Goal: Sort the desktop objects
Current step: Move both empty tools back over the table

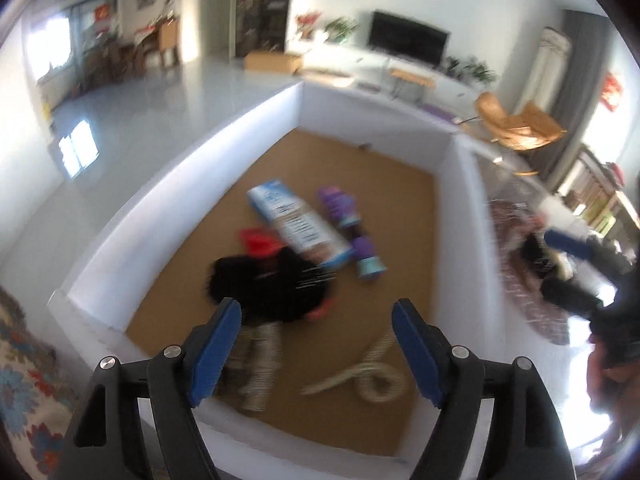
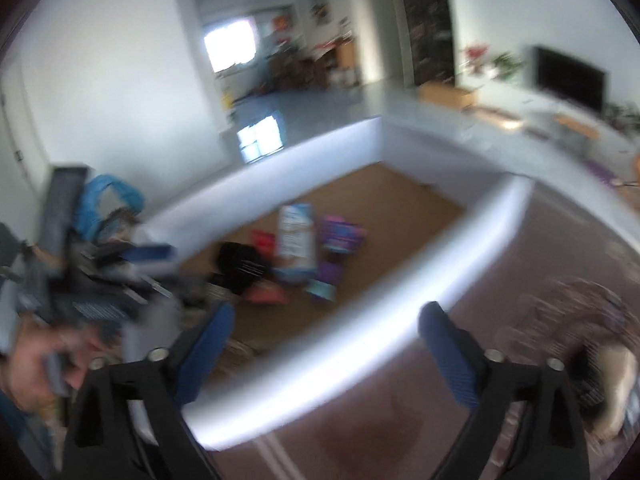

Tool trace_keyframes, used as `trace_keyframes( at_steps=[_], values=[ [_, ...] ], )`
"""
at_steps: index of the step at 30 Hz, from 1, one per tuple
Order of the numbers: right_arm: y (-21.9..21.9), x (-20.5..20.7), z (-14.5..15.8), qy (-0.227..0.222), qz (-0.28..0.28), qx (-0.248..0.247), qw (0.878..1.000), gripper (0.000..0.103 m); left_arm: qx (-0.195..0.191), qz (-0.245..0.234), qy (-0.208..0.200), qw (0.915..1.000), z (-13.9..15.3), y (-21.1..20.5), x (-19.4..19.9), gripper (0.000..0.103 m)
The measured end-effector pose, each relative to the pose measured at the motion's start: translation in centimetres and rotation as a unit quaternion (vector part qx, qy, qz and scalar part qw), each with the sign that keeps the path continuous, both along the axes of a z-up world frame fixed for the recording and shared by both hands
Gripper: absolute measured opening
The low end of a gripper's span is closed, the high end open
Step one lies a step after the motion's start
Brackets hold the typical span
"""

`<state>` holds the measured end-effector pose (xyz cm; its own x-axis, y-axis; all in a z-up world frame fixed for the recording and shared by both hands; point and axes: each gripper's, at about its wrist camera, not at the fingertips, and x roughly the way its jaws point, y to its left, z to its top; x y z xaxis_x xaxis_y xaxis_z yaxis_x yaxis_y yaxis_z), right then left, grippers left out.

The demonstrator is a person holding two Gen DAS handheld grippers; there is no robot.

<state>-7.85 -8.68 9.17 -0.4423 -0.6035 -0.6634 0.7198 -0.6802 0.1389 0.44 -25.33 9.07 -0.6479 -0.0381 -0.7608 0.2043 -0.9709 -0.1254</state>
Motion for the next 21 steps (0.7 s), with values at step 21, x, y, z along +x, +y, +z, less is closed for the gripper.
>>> trace_keyframes(
  at_steps=[21],
  values=[
    [27.9,2.5,-10.9,-0.024,-0.277,0.147,0.949,0.103,-0.052,-0.165,-0.075,0.9820,-12.2,28.4,-9.3,0.103]
  ],
)
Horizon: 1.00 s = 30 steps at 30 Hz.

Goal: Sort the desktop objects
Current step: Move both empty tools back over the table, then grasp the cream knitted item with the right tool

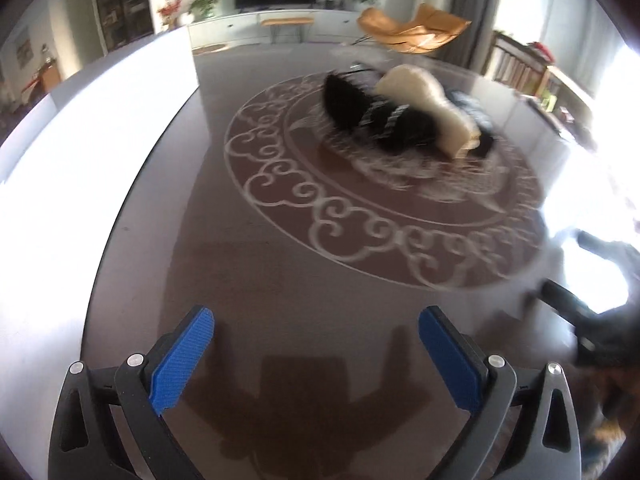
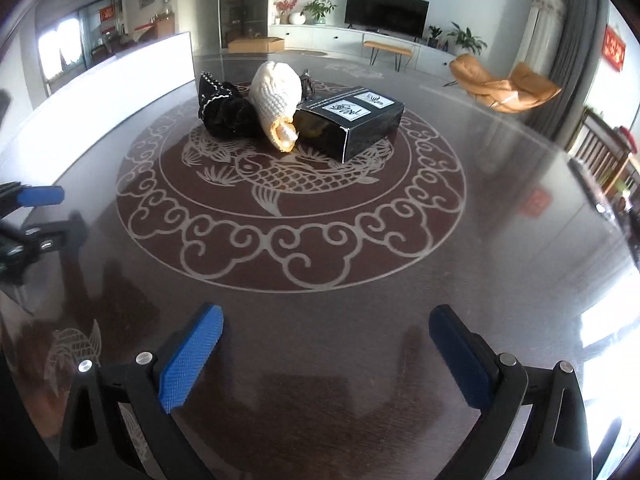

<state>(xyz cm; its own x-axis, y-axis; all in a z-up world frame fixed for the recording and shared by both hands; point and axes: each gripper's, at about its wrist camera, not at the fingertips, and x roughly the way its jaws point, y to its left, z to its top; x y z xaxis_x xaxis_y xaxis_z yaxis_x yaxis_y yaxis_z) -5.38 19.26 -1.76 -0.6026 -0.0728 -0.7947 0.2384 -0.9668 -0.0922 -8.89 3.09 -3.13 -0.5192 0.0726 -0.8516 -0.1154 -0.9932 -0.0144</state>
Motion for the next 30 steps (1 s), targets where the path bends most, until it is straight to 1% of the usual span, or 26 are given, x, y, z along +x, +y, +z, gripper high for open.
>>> trace_keyframes(
  at_steps=[1,4,5,9,11,13,15,18,19,20,21,23,24,25,26,27,28,29,30],
  values=[
    [0.0,-0.1,0.0,-0.002,-0.004,-0.002,1.000,0.103,-0.009,0.008,-0.001,0.9999,-0.4,-0.1,-0.3,0.103],
    [0.7,-0.4,-0.2,-0.019,-0.008,-0.030,0.999,0.103,-0.009,0.023,0.013,0.9996,-0.3,-0.3,-1.1,0.103],
    [1.2,-0.6,-0.7,-0.023,-0.010,-0.039,0.999,0.103,-0.008,0.023,0.015,0.9996,-0.3,-0.4,-1.1,0.103],
    [1.4,-0.7,-1.0,-0.021,-0.015,-0.037,0.999,0.103,-0.003,0.021,0.022,0.9995,-0.5,-0.1,-1.1,0.103],
    [1.5,-1.6,-0.9,-0.022,-0.021,-0.043,0.999,0.103,-0.002,0.021,0.022,0.9995,-0.6,-0.1,-1.3,0.103],
    [2.0,-3.2,-0.5,-0.026,-0.027,-0.071,0.997,0.102,-0.003,0.023,0.024,0.9995,-0.9,0.2,-1.3,0.103],
    [2.3,-5.2,1.0,-0.002,-0.049,-0.083,0.995,0.102,-0.003,0.024,0.024,0.9994,-0.5,-0.6,-1.1,0.103],
    [1.2,-9.1,4.4,0.081,-0.066,-0.070,0.992,0.102,-0.003,0.024,0.024,0.9994,-0.1,-0.9,-0.6,0.103],
    [0.7,-10.2,5.2,0.095,-0.062,-0.062,0.992,0.102,-0.003,0.025,0.025,0.9994,-0.1,-0.8,-0.6,0.103],
    [-0.2,-11.3,5.8,0.106,-0.053,-0.051,0.992,0.102,-0.003,0.025,0.025,0.9994,0.0,-0.9,-0.5,0.103],
    [-2.0,-12.9,6.1,0.111,-0.026,-0.024,0.993,0.102,-0.003,0.025,0.025,0.9994,0.0,-0.9,-0.5,0.103],
    [-4.7,-14.8,5.8,0.094,0.026,0.002,0.995,0.101,-0.002,0.024,0.025,0.9994,0.0,-1.0,-0.5,0.103],
    [-6.2,-15.4,5.3,0.076,0.063,0.001,0.995,0.095,-0.002,0.024,0.025,0.9994,0.1,-1.0,-0.4,0.103],
    [-7.3,-15.7,4.8,0.057,0.090,-0.008,0.994,0.087,-0.002,0.023,0.025,0.9994,0.1,-1.0,-0.4,0.103],
    [-8.5,-16.0,4.1,0.030,0.122,-0.018,0.992,0.084,-0.002,0.023,0.025,0.9994,0.1,-1.0,-0.4,0.103],
    [-9.6,-16.2,3.4,0.011,0.139,-0.009,0.990,0.081,-0.002,0.023,0.025,0.9994,0.1,-1.0,-0.4,0.103],
    [-10.1,-16.4,2.9,0.004,0.142,-0.002,0.990,0.081,-0.002,0.023,0.025,0.9994,0.1,-1.0,-0.4,0.103],
    [-10.1,-16.5,2.8,0.004,0.136,-0.016,0.991,0.076,-0.002,0.023,0.025,0.9994,0.1,-1.0,-0.4,0.103],
    [-9.5,-16.5,3.0,0.005,0.123,-0.031,0.992,0.063,-0.002,0.023,0.025,0.9994,0.1,-1.0,-0.4,0.103]
  ],
)
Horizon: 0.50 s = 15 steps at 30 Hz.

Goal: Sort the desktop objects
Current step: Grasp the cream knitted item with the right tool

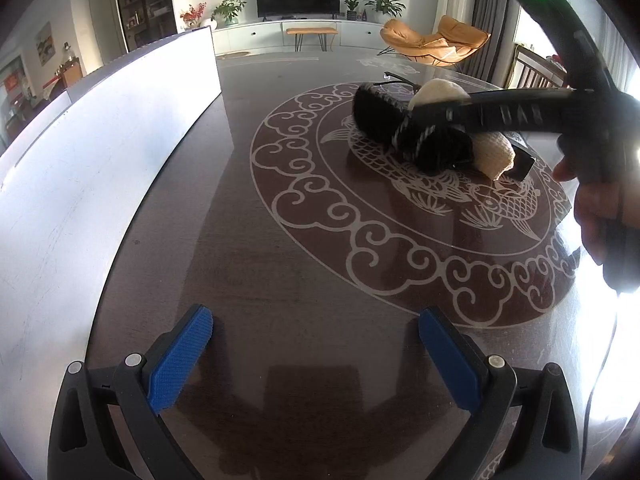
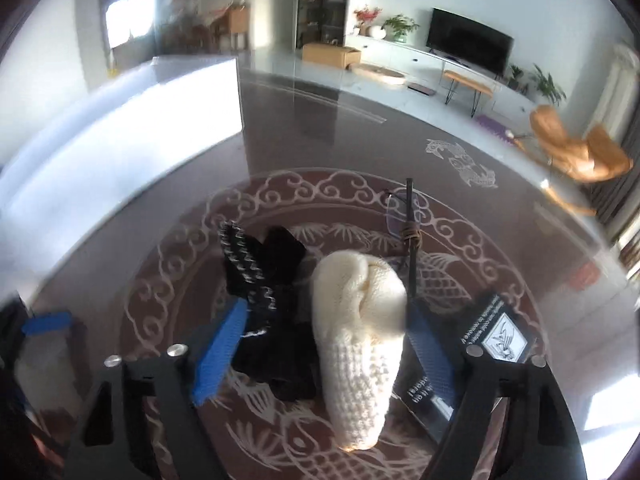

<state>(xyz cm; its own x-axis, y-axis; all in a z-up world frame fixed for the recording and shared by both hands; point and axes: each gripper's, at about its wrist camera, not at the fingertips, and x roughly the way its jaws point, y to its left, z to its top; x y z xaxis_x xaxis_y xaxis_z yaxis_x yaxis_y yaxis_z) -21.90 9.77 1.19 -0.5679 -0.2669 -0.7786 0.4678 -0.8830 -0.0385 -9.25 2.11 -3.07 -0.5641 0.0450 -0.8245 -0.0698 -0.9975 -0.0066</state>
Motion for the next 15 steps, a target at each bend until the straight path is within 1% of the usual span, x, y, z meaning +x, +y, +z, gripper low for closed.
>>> trace_keyframes(
  at_steps=[1,2,3,5,7,8,11,13,14,15],
  values=[
    [0.9,-0.1,0.2,-0.007,-0.018,-0.030,0.999,0.045,0.000,0.000,0.000,1.0000,0.0,0.0,0.0,0.103],
    [1.9,-0.3,0.3,-0.016,-0.034,-0.056,0.998,0.034,0.000,0.000,0.000,1.0000,0.0,0.0,0.0,0.103],
    [2.9,-0.3,0.2,-0.028,-0.046,-0.069,0.996,0.031,0.000,0.000,0.000,1.0000,0.0,0.0,0.0,0.103],
    [4.5,0.4,0.0,-0.043,-0.051,-0.088,0.994,0.031,0.000,0.000,0.000,1.0000,0.0,0.0,0.0,0.103],
    [5.1,1.9,0.2,-0.054,-0.040,-0.094,0.993,0.031,0.000,0.000,0.000,1.0000,0.0,0.0,0.0,0.103],
    [5.5,3.2,0.3,-0.066,-0.030,-0.104,0.992,0.031,0.000,0.000,0.000,1.0000,0.0,0.0,0.0,0.103],
    [7.8,6.7,0.5,-0.109,-0.014,-0.152,0.982,0.031,0.000,0.000,0.000,1.0000,0.0,0.1,0.0,0.103],
    [9.6,9.2,0.1,-0.122,-0.021,-0.172,0.977,0.033,-0.001,0.000,0.000,1.0000,0.0,0.1,0.0,0.103],
    [10.7,10.5,0.1,-0.120,-0.032,-0.173,0.977,0.038,-0.001,0.000,0.001,1.0000,0.0,0.1,0.1,0.103],
    [11.4,11.5,0.1,-0.114,-0.043,-0.166,0.979,0.058,-0.001,0.000,0.000,1.0000,0.0,0.1,0.2,0.103]
  ],
)
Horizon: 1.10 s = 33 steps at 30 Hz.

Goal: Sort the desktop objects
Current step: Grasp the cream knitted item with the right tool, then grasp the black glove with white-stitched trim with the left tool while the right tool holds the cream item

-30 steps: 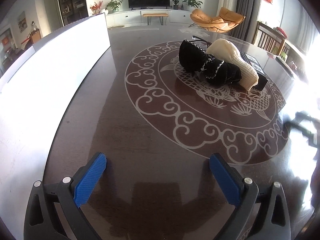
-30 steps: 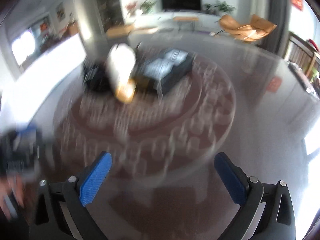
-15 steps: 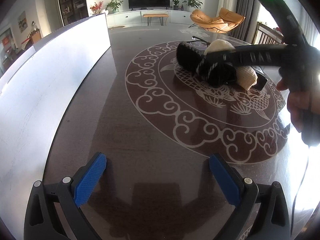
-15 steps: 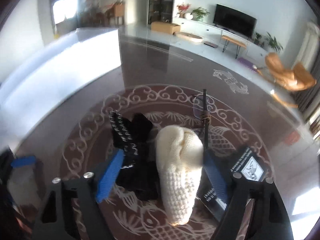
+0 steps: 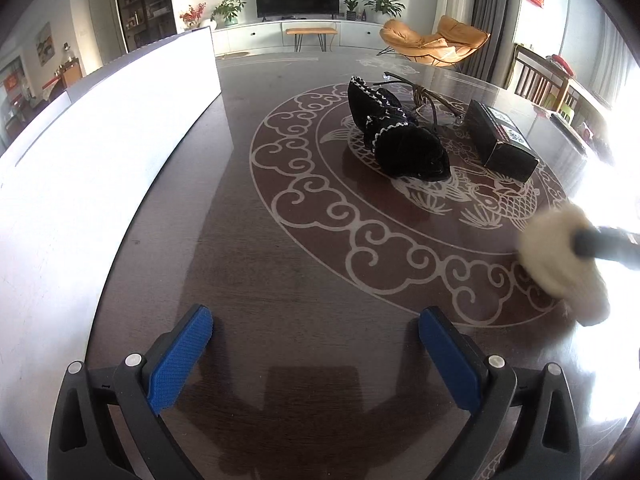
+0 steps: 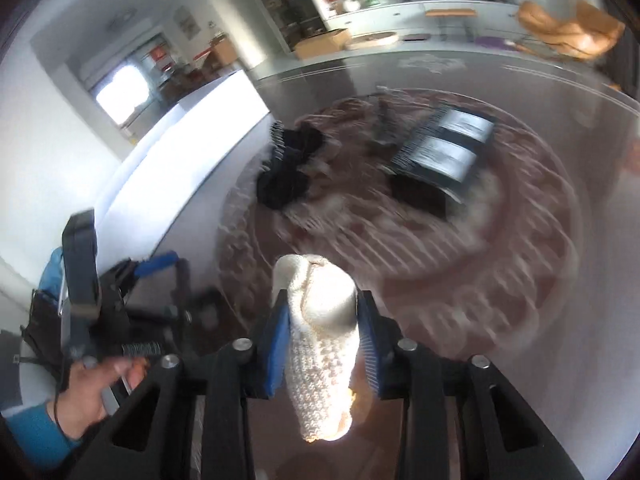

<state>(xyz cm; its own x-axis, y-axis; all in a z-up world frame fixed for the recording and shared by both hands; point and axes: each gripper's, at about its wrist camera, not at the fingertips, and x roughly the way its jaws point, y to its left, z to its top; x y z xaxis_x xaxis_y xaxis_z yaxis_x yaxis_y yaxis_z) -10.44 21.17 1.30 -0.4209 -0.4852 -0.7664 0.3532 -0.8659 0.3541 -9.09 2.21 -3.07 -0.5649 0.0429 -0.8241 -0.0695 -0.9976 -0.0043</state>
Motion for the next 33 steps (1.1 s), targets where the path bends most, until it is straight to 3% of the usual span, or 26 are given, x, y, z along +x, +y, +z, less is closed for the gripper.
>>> trace_keyframes(
  at_steps=[1,3,6,11,16,17,19,23,25,30,31,32,33],
  values=[
    [0.6,1.0,0.1,0.011,-0.016,0.029,0.999,0.079,0.000,0.000,0.000,1.0000,0.0,0.0,0.0,0.103],
    [1.3,2.9,0.3,0.041,-0.024,0.071,0.996,0.084,0.000,0.000,0.000,1.0000,0.0,0.0,0.0,0.103],
    [0.6,5.0,0.1,0.055,0.014,0.081,0.995,0.091,0.000,0.000,0.000,1.0000,0.0,0.0,0.0,0.103],
    [-3.2,6.1,-2.3,0.092,0.080,0.170,0.978,0.092,-0.001,-0.001,0.000,1.0000,0.0,0.0,0.1,0.103],
    [-3.9,5.3,-3.0,0.094,0.063,0.160,0.981,0.092,0.003,-0.014,-0.034,0.9993,0.3,0.2,-1.4,0.103],
    [-4.3,5.3,-3.2,0.095,0.063,0.161,0.980,0.093,0.014,-0.017,-0.037,0.9991,0.4,0.3,-1.9,0.103],
    [-4.4,5.2,-3.1,0.093,0.067,0.161,0.980,0.096,0.080,-0.016,-0.025,0.9964,1.5,0.2,-3.8,0.103],
    [-4.4,5.2,-3.5,0.089,0.066,0.163,0.980,0.101,0.120,0.000,-0.002,0.9927,3.4,1.4,-7.9,0.103],
    [-4.4,5.2,-3.5,0.089,0.066,0.163,0.980,0.101,0.108,0.004,-0.012,0.9941,3.5,2.5,-10.5,0.103],
    [-4.4,5.2,-3.5,0.089,0.066,0.163,0.980,0.101,0.043,0.013,-0.070,0.9965,0.6,5.2,-15.6,0.103],
    [-4.4,5.2,-3.5,0.089,0.066,0.163,0.980,0.101,0.032,0.005,-0.050,0.9982,0.7,5.5,-15.3,0.092],
    [-4.4,5.3,-3.5,0.089,0.066,0.163,0.980,0.101,0.031,-0.015,-0.021,0.9992,1.0,5.7,-14.7,0.061],
    [-4.4,5.2,-3.5,0.089,0.066,0.163,0.980,0.101,0.024,-0.021,-0.011,0.9994,1.0,5.9,-14.3,0.046]
  ],
)
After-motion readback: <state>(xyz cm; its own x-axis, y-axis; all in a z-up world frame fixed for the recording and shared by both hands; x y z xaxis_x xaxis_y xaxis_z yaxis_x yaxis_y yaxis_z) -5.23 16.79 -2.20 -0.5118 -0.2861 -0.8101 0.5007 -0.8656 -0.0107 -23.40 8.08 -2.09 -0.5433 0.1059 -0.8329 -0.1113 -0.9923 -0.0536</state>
